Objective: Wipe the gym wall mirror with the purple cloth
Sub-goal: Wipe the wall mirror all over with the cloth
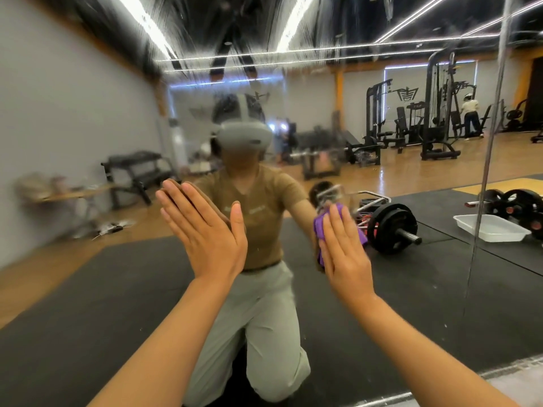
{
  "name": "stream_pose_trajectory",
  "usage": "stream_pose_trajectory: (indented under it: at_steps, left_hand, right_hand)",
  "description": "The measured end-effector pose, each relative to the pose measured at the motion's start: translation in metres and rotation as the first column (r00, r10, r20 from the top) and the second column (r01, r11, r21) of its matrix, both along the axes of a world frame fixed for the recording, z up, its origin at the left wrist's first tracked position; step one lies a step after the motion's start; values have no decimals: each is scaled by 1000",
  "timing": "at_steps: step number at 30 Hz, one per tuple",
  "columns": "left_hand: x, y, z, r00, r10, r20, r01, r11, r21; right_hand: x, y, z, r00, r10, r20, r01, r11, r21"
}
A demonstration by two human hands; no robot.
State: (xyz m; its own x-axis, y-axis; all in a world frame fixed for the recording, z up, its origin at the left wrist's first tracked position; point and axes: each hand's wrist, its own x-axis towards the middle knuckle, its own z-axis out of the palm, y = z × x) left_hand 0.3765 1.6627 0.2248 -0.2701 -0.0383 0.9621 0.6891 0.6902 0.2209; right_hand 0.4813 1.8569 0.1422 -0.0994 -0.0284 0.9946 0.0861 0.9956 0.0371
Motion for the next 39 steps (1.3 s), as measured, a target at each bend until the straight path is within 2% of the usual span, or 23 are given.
stream_pose_trajectory:
  at_steps: [3, 6, 10, 14, 16, 18, 20, 22, 24, 26, 28, 31, 32, 34, 36, 39]
  left_hand:
    - [0, -1, 0, 1000, 2, 4, -2, 1000, -5]
    - [-1, -1, 0, 1000, 13, -5, -13, 1000, -23]
    - [-2, -4, 0, 1000, 26, -5, -27, 999, -44]
    - [-1, -9, 0, 1000, 23, 3, -23, 996, -89]
    - [-2, -20, -2, 1000, -1, 12, 3, 989, -145]
    - [-5, -36, -5, 1000, -23, 16, 25, 976, -216]
    - [-8, -54, -7, 1000, -25, -5, 23, 961, -277]
    - [-11, -67, -14, 1000, -11, -22, 4, 948, -318]
    - [-12, -73, -31, 1000, 13, -24, -21, 936, -350]
    - [-9, -75, -57, 999, 42, -11, -43, 920, -389]
    - [-5, -75, -81, 997, 76, 22, -60, 903, -426]
    - [-1, -74, -97, 992, 110, 55, -75, 897, -436]
    - [-2, -75, -98, 991, 117, 58, -81, 897, -436]
    - [-3, -75, -96, 990, 132, 50, -97, 893, -440]
    - [-4, -75, -96, 987, 151, 50, -114, 890, -442]
    - [1, -74, -99, 986, 146, 84, -95, 893, -441]
  right_hand:
    - [2, -1, -62, 991, 12, 134, -13, 1000, 6]
    - [-1, 3, -72, 983, -36, 179, 32, 999, 22]
    - [-1, 1, -17, 987, -82, 135, 68, 992, 106]
    - [-14, -6, 88, 999, -27, 20, 25, 997, 69]
    - [-23, -14, 120, 999, -27, -31, 28, 999, 36]
    - [-28, -21, 120, 998, -25, -57, 27, 999, 24]
    - [-28, -25, 90, 1000, 0, -3, 1, 992, 123]
    - [-26, -23, 31, 989, -11, 147, -39, 943, 330]
    - [-18, -15, -35, 943, -154, 295, -45, 818, 574]
    - [-11, -4, -79, 889, -296, 349, -54, 690, 722]
    - [-10, 1, -83, 880, -322, 349, -73, 634, 770]
    - [-10, 10, -55, 861, -341, 377, -154, 532, 833]
    - [-9, 12, -39, 857, -331, 394, -175, 532, 828]
    - [-8, 12, 5, 881, -257, 398, -168, 615, 770]
    - [-13, 2, 58, 937, -173, 305, -83, 736, 672]
    - [-25, -27, 113, 987, -80, 136, 15, 905, 426]
